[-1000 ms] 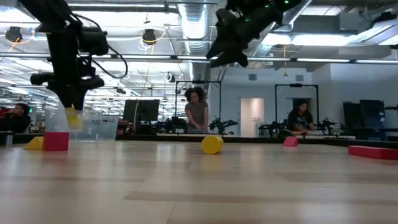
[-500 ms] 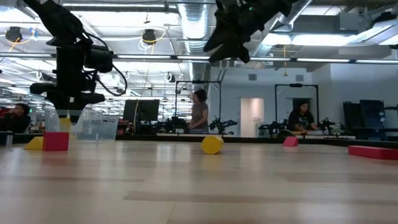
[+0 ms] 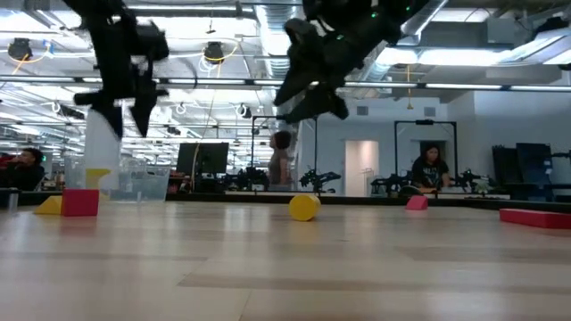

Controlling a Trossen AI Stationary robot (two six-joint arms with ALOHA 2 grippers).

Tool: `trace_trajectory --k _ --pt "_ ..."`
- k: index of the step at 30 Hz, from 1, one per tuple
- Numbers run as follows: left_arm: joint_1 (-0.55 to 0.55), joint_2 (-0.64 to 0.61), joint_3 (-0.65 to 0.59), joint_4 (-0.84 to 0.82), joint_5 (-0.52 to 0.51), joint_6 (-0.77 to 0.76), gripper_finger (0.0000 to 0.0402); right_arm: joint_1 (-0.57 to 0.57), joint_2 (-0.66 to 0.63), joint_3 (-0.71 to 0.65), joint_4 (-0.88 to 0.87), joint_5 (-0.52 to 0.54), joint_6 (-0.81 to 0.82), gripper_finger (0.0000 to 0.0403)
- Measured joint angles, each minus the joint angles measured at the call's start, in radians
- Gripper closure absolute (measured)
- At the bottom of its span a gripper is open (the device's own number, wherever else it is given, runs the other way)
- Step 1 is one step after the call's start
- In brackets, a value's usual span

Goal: Sort & place blocks by color
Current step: Put the right yellow block into the transparent white bin

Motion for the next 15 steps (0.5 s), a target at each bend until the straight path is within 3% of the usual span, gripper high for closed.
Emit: trace_trajectory --k 7,12,15 --pt "-0.124 -0.167 0.06 0.151 0.076 0.063 0.0152 0.079 -0.004 0.0 0.025 0.082 0.042 0.0173" --pt "-0.238 -0.249 0.001 0.35 0.149 0.141 0.016 0.146 -0.003 0.0 -0.004 0.176 0.024 0.0173" --pt "-0.298 -0.261 -0.028 0.417 0.206 0.187 0.0161 0.195 0.026 -0.002 -0.027 0.188 -0.081 0.0172"
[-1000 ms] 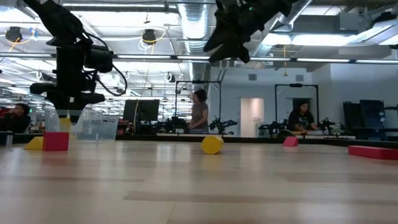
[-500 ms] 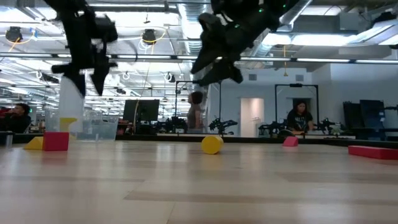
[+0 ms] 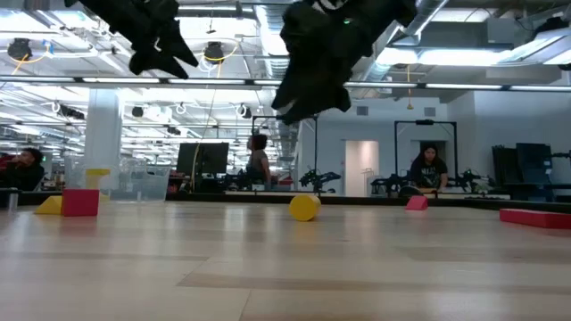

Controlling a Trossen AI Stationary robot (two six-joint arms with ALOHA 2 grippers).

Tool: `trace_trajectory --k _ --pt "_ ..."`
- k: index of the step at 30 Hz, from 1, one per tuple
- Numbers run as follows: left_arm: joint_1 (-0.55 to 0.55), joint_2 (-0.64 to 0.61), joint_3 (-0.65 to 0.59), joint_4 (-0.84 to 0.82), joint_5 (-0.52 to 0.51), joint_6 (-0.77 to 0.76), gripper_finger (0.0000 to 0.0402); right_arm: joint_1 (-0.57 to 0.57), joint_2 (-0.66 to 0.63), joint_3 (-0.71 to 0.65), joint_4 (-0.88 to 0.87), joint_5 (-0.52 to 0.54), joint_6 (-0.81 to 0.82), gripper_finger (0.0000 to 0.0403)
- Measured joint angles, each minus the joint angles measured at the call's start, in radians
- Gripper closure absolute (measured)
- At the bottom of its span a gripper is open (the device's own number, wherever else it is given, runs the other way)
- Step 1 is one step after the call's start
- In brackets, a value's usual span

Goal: Sort & place blocks by color
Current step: Put the right yellow block into the transparent white bin

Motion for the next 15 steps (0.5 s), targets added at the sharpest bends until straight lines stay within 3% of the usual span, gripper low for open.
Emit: trace_trajectory --k 2,8,15 --pt "-0.038 0.003 -0.016 0.013 0.029 0.023 0.0162 0.03 0.021 0.003 0.005 0.011 -0.129 0.017" --pt "-0.122 0.012 -0.032 0.011 0.036 0.07 0.0162 0.078 0.054 0.001 -0.118 0.069 -0.776 0.0169" --pt "-0.198 -0.002 -0.032 -0.001 0.027 0.0 0.0162 0.009 0.129 0.016 -0.187 -0.024 -1.165 0.0174"
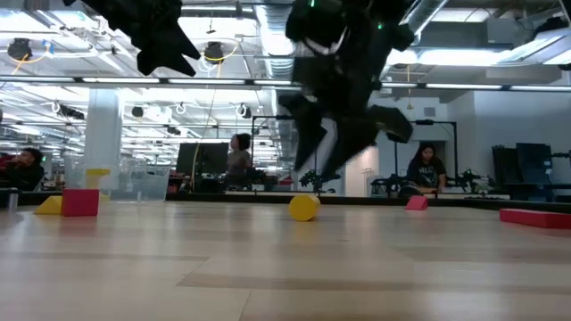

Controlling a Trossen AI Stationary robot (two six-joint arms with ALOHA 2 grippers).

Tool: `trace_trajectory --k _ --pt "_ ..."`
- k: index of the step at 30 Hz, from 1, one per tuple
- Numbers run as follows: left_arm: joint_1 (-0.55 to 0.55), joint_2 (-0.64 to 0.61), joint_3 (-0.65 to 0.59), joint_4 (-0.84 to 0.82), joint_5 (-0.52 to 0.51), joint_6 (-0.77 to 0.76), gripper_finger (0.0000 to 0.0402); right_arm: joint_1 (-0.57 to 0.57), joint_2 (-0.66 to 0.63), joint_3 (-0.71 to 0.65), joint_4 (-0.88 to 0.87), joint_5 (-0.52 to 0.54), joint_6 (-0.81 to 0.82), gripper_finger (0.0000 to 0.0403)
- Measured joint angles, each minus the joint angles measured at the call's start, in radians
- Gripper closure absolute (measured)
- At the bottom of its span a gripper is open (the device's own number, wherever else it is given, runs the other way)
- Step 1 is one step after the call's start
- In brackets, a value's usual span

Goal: Sort & place blocks by color
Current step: Put the right yellow block into the transparent white bin

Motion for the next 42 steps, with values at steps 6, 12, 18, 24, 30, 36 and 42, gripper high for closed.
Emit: trace_trajectory --k 6,12,18,24,30,36,42 --pt "-0.08 -0.001 0.0 -0.024 -0.126 -0.089 0.0162 -0.035 0.076 0.085 -0.169 -0.016 -0.242 0.0183" --pt "-0.161 -0.001 0.0 -0.026 -0.263 -0.187 0.0162 -0.058 0.126 0.123 -0.156 -0.048 -0.343 0.0197" --pt "-0.226 -0.001 0.0 -0.027 -0.357 -0.27 0.0162 -0.072 0.147 0.123 -0.142 -0.131 -0.347 0.0209" --pt "-0.27 -0.001 0.0 -0.032 -0.434 -0.331 0.0162 -0.079 0.17 0.125 -0.114 -0.185 -0.338 0.0222" --pt "-0.306 -0.001 0.0 -0.035 -0.474 -0.378 0.0162 -0.091 0.188 0.125 -0.119 -0.25 -0.181 0.0246" --pt "-0.334 -0.001 0.0 -0.059 -0.5 -0.422 0.0162 -0.104 0.19 0.124 -0.094 -0.315 0.203 0.0258" --pt "-0.337 -0.001 0.0 -0.111 -0.519 -0.425 0.0162 -0.123 0.19 0.122 -0.069 -0.372 0.499 0.0254"
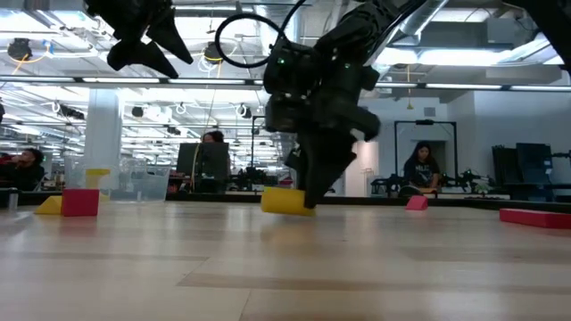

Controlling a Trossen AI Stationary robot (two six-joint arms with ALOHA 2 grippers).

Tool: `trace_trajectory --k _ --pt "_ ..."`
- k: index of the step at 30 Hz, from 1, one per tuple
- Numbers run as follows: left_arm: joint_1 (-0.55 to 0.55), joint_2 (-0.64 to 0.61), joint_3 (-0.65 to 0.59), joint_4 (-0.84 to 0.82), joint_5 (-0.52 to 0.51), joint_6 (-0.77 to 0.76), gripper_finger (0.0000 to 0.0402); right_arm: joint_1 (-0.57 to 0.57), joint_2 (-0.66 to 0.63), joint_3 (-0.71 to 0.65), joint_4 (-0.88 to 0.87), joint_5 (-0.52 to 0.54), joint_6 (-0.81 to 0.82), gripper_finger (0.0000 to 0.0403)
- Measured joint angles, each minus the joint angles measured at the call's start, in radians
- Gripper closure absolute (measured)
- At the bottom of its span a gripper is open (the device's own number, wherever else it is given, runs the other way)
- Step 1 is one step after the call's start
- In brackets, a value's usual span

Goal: Sort & place blocks by color
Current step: Put the right yellow block into the transparent white bin

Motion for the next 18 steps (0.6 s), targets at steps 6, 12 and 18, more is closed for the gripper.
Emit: trace_trajectory --k 6,12,18 --pt "0.0 -0.015 0.0 0.005 0.055 -0.002 0.0162 -0.034 -0.002 -0.002 0.199 -0.125 0.261 0.0267" --pt "0.0 -0.072 0.0 -0.012 0.062 -0.015 0.0162 -0.056 -0.003 -0.102 0.832 -0.139 0.697 0.0264" --pt "0.0 -0.107 0.0 -0.034 0.048 -0.022 0.0161 -0.05 0.013 -0.109 1.269 -0.069 0.831 0.027"
